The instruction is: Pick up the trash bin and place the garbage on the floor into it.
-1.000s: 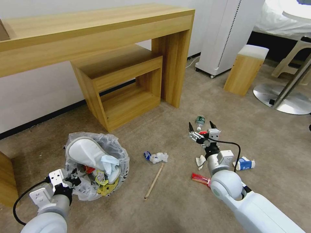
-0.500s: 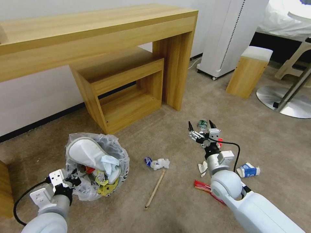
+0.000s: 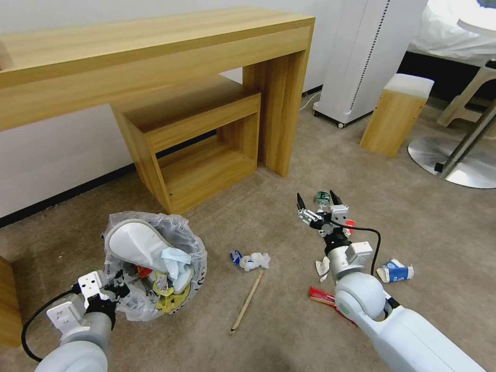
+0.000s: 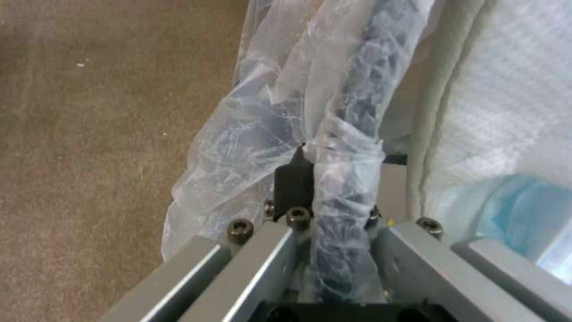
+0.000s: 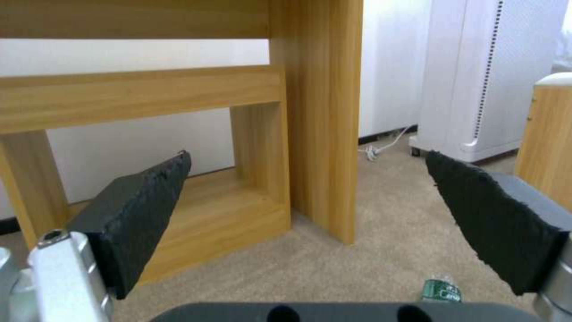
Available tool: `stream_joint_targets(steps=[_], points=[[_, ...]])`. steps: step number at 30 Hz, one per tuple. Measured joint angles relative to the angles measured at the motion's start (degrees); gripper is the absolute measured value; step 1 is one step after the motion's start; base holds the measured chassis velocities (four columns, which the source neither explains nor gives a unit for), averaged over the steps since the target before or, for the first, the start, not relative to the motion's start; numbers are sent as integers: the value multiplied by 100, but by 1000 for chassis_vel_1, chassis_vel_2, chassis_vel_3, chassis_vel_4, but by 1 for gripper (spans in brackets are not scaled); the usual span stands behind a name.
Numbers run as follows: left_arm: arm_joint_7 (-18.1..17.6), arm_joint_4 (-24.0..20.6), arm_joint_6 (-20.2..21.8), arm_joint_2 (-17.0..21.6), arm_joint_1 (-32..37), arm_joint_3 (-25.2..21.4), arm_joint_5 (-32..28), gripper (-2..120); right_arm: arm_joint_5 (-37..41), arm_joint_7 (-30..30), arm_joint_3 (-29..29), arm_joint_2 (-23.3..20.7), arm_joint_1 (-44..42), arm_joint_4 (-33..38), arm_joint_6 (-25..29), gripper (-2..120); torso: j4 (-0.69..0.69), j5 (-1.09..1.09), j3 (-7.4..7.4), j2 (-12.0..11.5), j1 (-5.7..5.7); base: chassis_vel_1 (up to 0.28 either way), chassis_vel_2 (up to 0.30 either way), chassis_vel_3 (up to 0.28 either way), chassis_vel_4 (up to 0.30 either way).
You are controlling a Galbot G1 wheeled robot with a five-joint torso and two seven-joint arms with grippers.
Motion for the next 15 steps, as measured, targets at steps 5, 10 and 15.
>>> stream_joint_targets(steps=[5, 10, 15], points=[[0, -18, 0, -1, 10, -3, 3, 0, 7, 1, -16, -4, 11, 0, 0, 100, 0, 0, 0, 0, 0, -38, 38, 19, -43], [-1, -32, 0, -44, 32, -5, 25, 0, 0, 16, -30, -8, -5, 0, -1, 100, 0, 0, 0, 0, 0, -109, 89, 95, -99], [14, -32, 0, -112, 58, 13, 102, 0, -28, 16, -62, -11, -28, -54, 154, 100, 0, 0, 2, 0, 1, -103, 65, 99, -119]])
